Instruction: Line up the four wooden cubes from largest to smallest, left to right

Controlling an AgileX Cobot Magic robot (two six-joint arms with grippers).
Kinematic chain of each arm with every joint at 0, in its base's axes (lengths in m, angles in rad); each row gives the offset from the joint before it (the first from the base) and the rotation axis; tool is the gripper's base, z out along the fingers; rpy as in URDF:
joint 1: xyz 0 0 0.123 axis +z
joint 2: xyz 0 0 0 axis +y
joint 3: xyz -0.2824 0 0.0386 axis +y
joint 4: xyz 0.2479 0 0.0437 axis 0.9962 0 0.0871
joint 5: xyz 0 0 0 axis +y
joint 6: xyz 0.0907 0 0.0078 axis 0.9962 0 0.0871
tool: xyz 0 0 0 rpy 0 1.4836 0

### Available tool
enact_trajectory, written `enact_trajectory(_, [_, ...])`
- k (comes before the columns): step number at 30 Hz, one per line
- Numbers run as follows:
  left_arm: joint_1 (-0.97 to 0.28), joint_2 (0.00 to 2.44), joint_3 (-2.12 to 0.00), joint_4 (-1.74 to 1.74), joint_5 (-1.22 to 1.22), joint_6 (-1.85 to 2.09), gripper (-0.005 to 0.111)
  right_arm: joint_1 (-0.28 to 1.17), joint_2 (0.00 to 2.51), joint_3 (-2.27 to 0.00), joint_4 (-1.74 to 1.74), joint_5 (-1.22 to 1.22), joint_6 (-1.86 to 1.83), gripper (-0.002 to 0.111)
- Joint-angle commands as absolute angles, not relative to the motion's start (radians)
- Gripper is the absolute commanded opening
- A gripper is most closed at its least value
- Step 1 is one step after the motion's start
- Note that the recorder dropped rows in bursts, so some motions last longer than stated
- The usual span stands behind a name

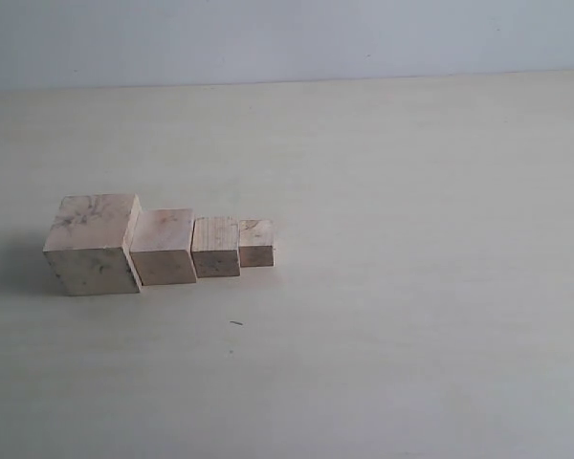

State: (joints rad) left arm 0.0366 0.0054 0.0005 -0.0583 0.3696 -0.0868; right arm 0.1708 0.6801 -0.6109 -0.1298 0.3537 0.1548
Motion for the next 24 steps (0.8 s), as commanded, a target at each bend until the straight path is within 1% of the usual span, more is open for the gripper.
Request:
enact_trajectory(1, [0.030, 0.000, 0.000, -0.065, 0.364, -0.082, 0.000, 0.062, 0.443, -0.412, -0.142, 0.312, 0.157, 0.000])
enact_trajectory(6, [0.030, 0.000, 0.000, -0.065, 0.364, -0.082, 0.000, 0.003, 0.236, -0.259, -0.133, 0.310, 0.160, 0.000])
enact_trajectory(11, [0.030, 0.000, 0.000, -0.065, 0.364, -0.082, 0.000, -0.003, 0.075, -0.175, -0.130, 0.308, 0.168, 0.000])
enact_trajectory(18, [0.030, 0.000, 0.000, -0.065, 0.364, -0.082, 0.000, -0.003, 0.030, -0.112, -0.089, 0.310, 0.168, 0.000])
enact_trajectory(24, [0.030, 0.000, 0.000, -0.065, 0.364, -0.082, 0.000, -0.003, 0.014, -0.008, -0.006, 0.286, 0.159, 0.000])
